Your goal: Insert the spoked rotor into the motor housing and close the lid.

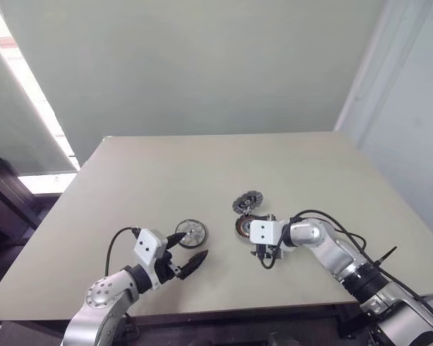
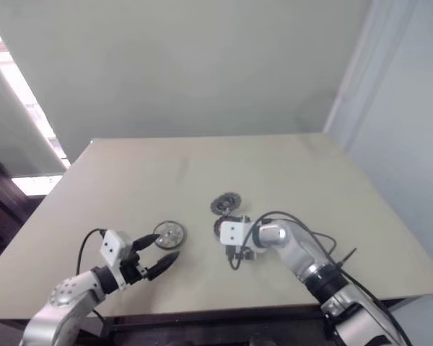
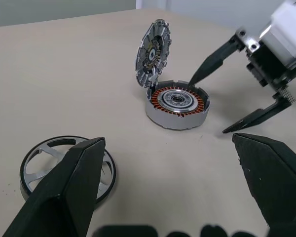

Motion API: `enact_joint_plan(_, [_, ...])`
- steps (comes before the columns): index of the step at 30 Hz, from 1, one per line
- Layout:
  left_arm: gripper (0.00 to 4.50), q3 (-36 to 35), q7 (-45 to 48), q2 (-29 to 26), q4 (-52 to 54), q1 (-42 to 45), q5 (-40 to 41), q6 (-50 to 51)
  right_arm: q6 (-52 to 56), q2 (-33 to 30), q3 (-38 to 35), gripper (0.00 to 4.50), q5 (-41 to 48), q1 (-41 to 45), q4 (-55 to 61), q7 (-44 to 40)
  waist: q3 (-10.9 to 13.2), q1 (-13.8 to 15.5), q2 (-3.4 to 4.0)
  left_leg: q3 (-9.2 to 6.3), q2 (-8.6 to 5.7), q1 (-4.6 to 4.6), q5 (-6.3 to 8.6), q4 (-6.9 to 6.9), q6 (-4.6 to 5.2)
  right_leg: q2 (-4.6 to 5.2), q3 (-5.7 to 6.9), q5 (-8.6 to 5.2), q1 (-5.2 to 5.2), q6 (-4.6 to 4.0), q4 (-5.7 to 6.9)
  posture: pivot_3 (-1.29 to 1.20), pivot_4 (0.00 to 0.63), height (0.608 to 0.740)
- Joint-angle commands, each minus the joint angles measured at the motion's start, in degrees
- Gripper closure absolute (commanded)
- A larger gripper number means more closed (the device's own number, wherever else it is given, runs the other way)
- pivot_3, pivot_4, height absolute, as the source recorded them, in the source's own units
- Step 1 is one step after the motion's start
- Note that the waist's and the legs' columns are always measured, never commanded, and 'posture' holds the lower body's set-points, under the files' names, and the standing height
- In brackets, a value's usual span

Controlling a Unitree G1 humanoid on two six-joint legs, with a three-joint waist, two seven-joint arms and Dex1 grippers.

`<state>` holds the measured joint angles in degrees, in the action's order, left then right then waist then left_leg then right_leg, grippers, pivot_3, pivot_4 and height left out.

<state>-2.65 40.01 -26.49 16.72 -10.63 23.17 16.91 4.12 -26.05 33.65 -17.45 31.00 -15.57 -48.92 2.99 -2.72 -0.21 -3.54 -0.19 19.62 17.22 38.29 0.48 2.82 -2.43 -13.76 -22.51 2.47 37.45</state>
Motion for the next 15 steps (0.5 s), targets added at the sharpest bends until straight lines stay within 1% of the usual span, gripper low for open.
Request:
enact_joint_plan(1, [0.0, 0.1, -0.3, 0.2, 2.3, 0.3, 0.0, -0.6, -2.5, 0.8, 0.5, 0.03, -2.3, 2.5, -2.8, 0.1, 0.0, 0.0, 0.0, 0.0, 0.0, 0.0, 0.0, 0.0, 0.0, 0.0, 0.0, 0.0, 0.0, 0.0, 0.0, 0.0, 0.0, 0.74])
enact_joint_plan(7, [0.0, -0.3, -0.5, 0.3, 2.8, -0.4, 0.1, -0.7, -4.6, 2.1, 0.6, 0.03, -4.0, 3.1, -6.8, 0.6, 0.0, -0.1, 0.0, 0.01, 0.02, -0.04, -0.01, 0.01, 0.0, -0.02, 0.0, -0.01, 0.0, 0.02, 0.05, 0.0, 0.0, 0.74])
enact_joint_plan(10, [0.0, -0.3, -0.7, 0.3, 3.0, -0.4, 0.1, -0.6, -5.7, 2.8, 0.6, 0.58, -5.0, 3.4, -8.9, 1.4, 0.0, -0.1, -0.01, 0.01, 0.02, -0.07, -0.02, 0.02, -0.02, -0.02, 0.0, -0.01, 0.03, 0.02, 0.08, 0.0, 0.0, 0.74])
enact_joint_plan(13, [0.0, -0.3, -0.9, 0.3, 3.2, -0.2, 0.1, -0.5, -6.7, 3.3, 0.3, 1.51, -5.6, 3.5, -10.1, 2.1, 0.0, -0.1, -0.01, 0.01, 0.02, -0.08, -0.06, 0.04, -0.08, -0.02, 0.0, -0.03, 0.04, 0.04, 0.1, 0.0, 0.0, 0.74])
enact_joint_plan(14, [0.0, -0.4, -1.0, 0.3, 3.2, -0.2, 0.2, -0.5, -7.0, 3.4, 0.3, 1.96, -5.9, 3.6, -10.3, 2.5, 0.0, -0.1, -0.01, 0.01, 0.02, -0.09, -0.07, 0.05, -0.09, -0.02, 0.0, -0.03, 0.05, 0.04, 0.12, 0.0, 0.0, 0.74])
enact_joint_plan(15, [0.0, -0.4, -1.1, 0.3, 3.3, -0.1, 0.2, -0.4, -7.4, 3.5, 0.3, 2.28, -6.1, 3.6, -10.6, 2.8, 0.0, -0.1, -0.01, 0.01, 0.02, -0.1, -0.07, 0.05, -0.09, -0.02, 0.01, -0.03, 0.06, 0.04, 0.12, 0.0, 0.0, 0.74])
